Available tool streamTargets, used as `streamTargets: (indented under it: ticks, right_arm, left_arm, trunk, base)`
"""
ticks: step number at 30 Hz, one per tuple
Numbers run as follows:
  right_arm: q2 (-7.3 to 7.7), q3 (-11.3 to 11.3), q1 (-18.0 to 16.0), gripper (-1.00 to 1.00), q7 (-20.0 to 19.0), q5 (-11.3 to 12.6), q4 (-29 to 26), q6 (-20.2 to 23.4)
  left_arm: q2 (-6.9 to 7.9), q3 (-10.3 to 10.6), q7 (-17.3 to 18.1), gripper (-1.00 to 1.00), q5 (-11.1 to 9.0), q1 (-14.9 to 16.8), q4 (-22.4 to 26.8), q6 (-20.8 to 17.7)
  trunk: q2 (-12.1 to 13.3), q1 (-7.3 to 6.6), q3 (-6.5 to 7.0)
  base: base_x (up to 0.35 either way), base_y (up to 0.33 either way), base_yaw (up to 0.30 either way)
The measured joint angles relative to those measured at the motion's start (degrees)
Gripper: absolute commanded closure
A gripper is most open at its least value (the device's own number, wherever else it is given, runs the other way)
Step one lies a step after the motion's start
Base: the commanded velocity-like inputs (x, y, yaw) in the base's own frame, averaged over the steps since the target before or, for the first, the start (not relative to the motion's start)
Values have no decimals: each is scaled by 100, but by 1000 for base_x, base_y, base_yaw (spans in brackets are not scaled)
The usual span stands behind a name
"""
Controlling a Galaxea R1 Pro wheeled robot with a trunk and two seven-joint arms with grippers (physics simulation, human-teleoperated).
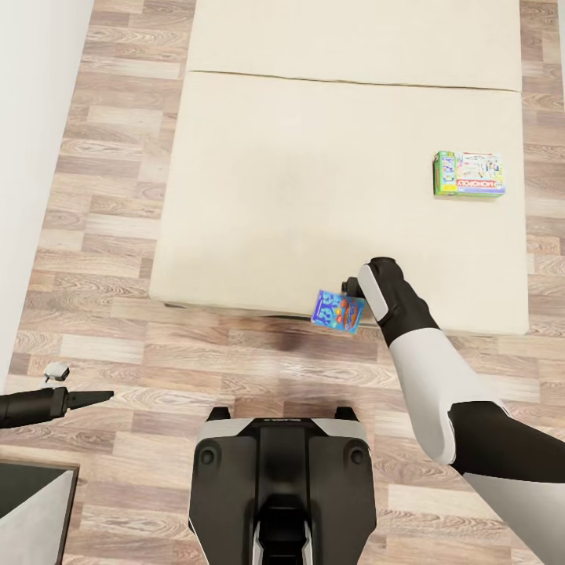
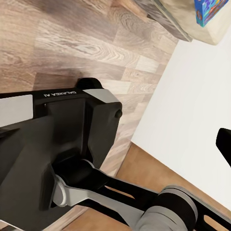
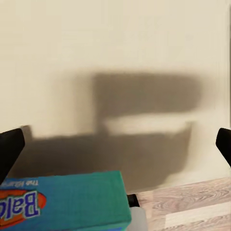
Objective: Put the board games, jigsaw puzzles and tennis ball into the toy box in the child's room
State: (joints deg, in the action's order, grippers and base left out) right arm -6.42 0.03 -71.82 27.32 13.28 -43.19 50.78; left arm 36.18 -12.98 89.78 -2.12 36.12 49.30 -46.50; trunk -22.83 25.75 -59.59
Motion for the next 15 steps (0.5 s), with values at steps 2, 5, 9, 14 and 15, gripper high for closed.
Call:
streamTargets:
  ticks: [2, 5, 9, 14, 15]
  right_arm:
    - [-1, 3, -3, -100, 22, -2, -29, -4]
    - [-38, 2, -8, -100, 237, 2, -148, 2]
    - [-73, 27, -6, -100, 525, 14, -530, 71]
    - [-83, 229, -6, -100, 632, 16, -1032, 368]
    - [-83, 240, -7, -100, 636, 17, -1059, 393]
  left_arm:
    - [1, 0, 0, -100, 0, 0, 0, 0]
    - [1, -1, 0, -100, 0, 0, 0, 0]
    - [1, -1, 0, -100, -3, 0, 0, 0]
    - [2, 1, 0, -100, -8, 0, 0, 0]
    - [2, 2, 0, -100, -8, 0, 0, 0]
  trunk:
    - [0, 0, 0]
    - [0, 0, 0]
    - [0, 0, 0]
    - [0, 0, 0]
    - [0, 0, 0]
  base:
    - [0, 0, 0]
    - [0, 0, 0]
    - [0, 0, 0]
    - [0, 0, 0]
    - [0, 0, 0]
